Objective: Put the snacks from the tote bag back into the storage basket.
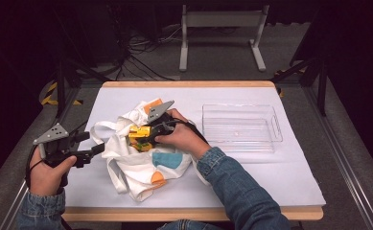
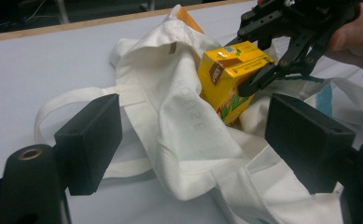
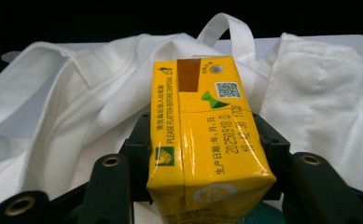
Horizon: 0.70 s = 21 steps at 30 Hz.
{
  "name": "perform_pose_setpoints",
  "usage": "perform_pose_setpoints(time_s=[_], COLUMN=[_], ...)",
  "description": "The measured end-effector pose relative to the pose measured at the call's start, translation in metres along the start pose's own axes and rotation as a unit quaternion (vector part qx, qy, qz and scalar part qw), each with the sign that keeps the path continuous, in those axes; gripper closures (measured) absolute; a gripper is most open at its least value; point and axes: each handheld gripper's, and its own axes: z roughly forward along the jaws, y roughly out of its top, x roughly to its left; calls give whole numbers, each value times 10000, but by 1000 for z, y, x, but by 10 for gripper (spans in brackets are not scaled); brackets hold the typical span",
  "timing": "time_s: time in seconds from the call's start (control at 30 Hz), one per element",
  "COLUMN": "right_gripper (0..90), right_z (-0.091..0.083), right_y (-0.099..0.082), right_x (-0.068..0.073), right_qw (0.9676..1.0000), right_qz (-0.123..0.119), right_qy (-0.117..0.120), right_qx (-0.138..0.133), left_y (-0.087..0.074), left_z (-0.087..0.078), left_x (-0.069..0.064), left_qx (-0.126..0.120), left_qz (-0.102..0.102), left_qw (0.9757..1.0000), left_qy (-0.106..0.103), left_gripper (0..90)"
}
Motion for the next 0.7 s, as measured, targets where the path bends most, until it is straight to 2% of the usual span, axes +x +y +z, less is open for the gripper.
perform_pose_setpoints(time_s=[0.27,0.43,0.7], right_gripper=[525,526,526], right_z=[-13,-32,-57], right_y=[14,26,44], right_x=[1,1,6], right_qw=[9998,9989,9983], right_qz=[-66,-14,-171], right_qy=[-27,37,-12], right_qx=[-170,-466,-560], left_y=[0,0,1], left_z=[0,1,1], left_x=[0,0,-1], left_qx=[12,25,17], left_qz=[22,56,28], left_qw=[10000,10000,10000], left_qy=[-11,-3,-28], left_gripper=[198,197,197])
